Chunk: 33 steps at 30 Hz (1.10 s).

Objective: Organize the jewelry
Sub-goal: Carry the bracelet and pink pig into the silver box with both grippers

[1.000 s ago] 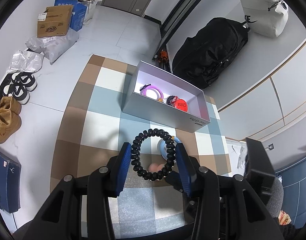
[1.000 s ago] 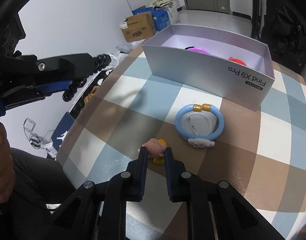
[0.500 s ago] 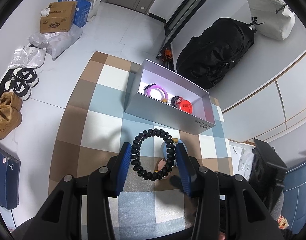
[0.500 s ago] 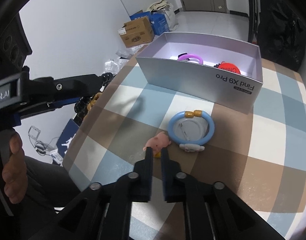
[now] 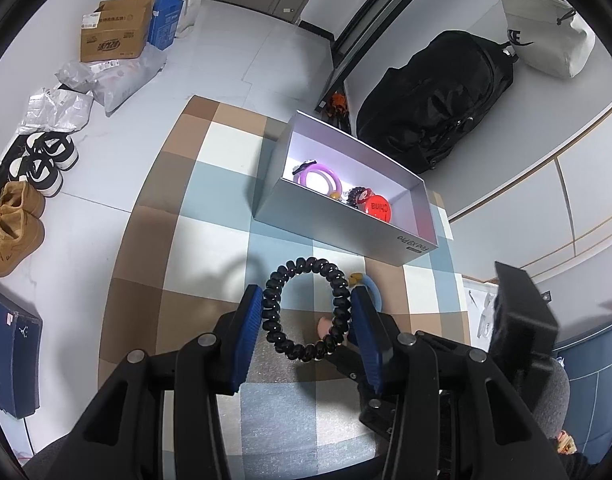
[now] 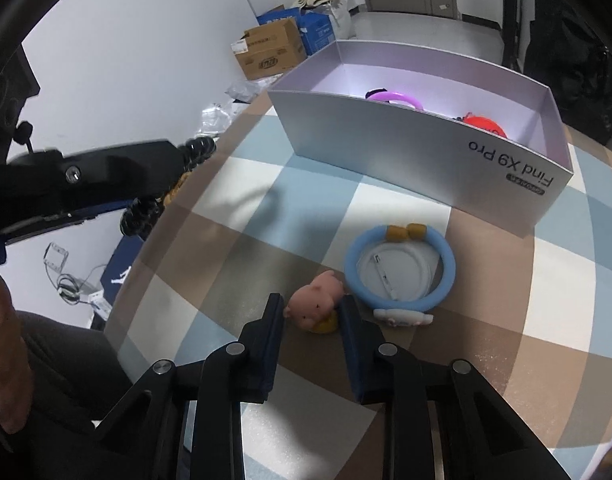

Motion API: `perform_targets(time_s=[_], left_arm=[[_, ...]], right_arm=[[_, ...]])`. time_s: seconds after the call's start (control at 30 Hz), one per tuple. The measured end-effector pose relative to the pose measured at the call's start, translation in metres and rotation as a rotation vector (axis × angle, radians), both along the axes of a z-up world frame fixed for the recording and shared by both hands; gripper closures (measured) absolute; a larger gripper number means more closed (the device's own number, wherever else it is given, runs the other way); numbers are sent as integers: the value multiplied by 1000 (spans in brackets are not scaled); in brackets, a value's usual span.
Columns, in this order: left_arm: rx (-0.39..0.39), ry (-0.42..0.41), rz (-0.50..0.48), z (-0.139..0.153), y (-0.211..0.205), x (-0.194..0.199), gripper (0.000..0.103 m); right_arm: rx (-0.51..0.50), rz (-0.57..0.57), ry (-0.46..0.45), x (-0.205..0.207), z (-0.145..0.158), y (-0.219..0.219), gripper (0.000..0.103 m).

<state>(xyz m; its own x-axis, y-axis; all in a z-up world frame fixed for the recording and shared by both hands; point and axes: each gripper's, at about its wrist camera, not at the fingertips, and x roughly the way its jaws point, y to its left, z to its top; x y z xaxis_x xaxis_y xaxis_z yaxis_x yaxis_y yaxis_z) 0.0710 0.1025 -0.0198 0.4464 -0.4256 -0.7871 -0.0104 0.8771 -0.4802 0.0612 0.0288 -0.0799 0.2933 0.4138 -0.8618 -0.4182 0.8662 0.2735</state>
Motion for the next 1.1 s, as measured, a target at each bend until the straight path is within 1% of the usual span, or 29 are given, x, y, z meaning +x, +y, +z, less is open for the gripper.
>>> perform_targets(time_s=[0.1, 0.13, 0.17, 0.23, 0.47, 0.63, 0.77, 0.93, 1.1], left_arm=[[-7, -7, -3, 3, -2, 2, 64], [-9, -11, -4, 4, -3, 3, 64], [-10, -17, -5, 7, -4, 5, 64], [-10, -25, -7, 9, -7, 7, 64], [-20, -38, -4, 15, -15, 20, 64], [-26, -39, -4, 18, -20, 33, 64], [-29, -55, -11, 23, -29, 43, 64], [-53, -36, -34, 22, -39, 60, 64], [-51, -34, -52, 18, -47, 79, 64]], right_arm=[[29, 6, -30, 0, 13, -3, 78], [44, 6, -40, 1, 17, -5, 82], [56, 2, -50, 1, 23, -7, 82], [80, -8, -70, 3, 33, -10, 82], [132, -47, -93, 14, 50, -27, 82], [199, -95, -142, 31, 72, -50, 82], [248, -122, -155, 48, 83, -63, 82], [271, -159, -152, 64, 83, -75, 82], [306, -202, -152, 80, 80, -89, 82]])
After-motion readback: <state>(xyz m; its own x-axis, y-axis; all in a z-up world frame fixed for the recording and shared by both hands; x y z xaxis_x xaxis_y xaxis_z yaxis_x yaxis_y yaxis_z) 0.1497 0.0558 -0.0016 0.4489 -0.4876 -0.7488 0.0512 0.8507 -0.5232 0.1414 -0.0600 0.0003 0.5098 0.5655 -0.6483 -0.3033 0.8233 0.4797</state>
